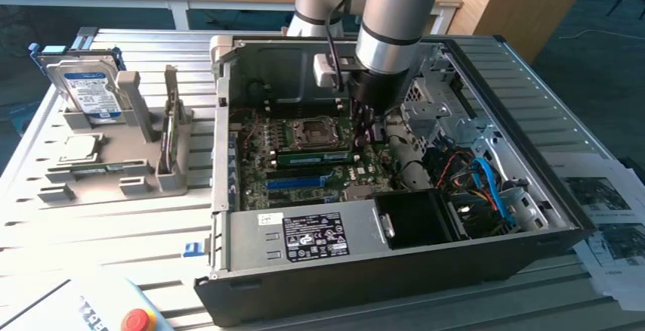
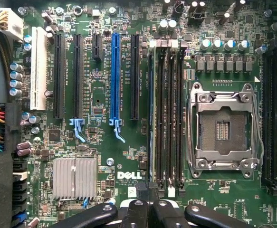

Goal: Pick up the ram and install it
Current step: 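Press down the ram until it locks into place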

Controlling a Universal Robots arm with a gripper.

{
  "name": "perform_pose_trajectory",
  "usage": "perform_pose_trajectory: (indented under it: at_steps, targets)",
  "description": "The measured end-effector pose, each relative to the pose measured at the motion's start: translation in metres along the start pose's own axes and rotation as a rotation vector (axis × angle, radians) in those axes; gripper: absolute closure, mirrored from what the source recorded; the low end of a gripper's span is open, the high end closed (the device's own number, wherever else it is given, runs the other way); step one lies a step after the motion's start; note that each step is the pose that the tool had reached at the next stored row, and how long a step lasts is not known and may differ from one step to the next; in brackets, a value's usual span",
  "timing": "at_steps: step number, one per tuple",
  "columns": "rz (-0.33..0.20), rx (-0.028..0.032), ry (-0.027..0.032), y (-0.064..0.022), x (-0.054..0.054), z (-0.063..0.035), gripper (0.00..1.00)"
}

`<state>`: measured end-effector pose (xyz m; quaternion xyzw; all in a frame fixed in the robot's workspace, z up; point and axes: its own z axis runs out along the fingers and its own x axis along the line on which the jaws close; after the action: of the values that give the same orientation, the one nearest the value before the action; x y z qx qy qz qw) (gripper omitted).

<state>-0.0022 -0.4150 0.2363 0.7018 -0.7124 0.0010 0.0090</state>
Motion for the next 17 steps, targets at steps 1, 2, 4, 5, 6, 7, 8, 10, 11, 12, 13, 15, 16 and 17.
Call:
perform_pose_trajectory:
  at_steps: [1, 2, 4, 5, 6, 7, 8, 10, 11, 12, 13, 15, 16, 17]
  targets:
    - [0.0, 0.0, -0.0001, 0.0, 0.0, 0.0, 0.9]
    - [0.0, 0.0001, -0.0002, 0.0, 0.0, 0.0001, 0.9]
    - [0.0, 0.0, -0.0003, 0.0, -0.0001, 0.0001, 0.9]
    - [0.0, 0.0, -0.0003, 0.0, -0.0001, 0.0001, 0.9]
    - [0.0, 0.0001, -0.0004, 0.0, -0.0002, 0.0002, 0.9]
    - [0.0, 0.0001, -0.0007, 0.0, -0.0005, 0.0003, 0.9]
    - [0.0, 0.0001, -0.0005, 0.0, -0.0009, 0.0003, 0.9]
    - [0.0, 0.0001, -0.0004, -0.0001, -0.0019, 0.0004, 0.9]
    - [0.0, 0.0, -0.0003, -0.0001, -0.0025, 0.0005, 0.9]
    - [0.0, 0.0, -0.0003, -0.0002, -0.003, 0.0006, 0.9]
    - [0.0, 0.0001, -0.0003, -0.0002, -0.0037, 0.0007, 0.9]
    - [0.0, 0.0001, -0.0003, -0.0003, -0.0048, 0.001, 0.9]
    - [0.0, 0.0, -0.0004, -0.0003, -0.0054, 0.0012, 0.9]
    - [0.0, 0.0001, -0.0004, -0.0003, -0.0061, 0.0014, 0.9]
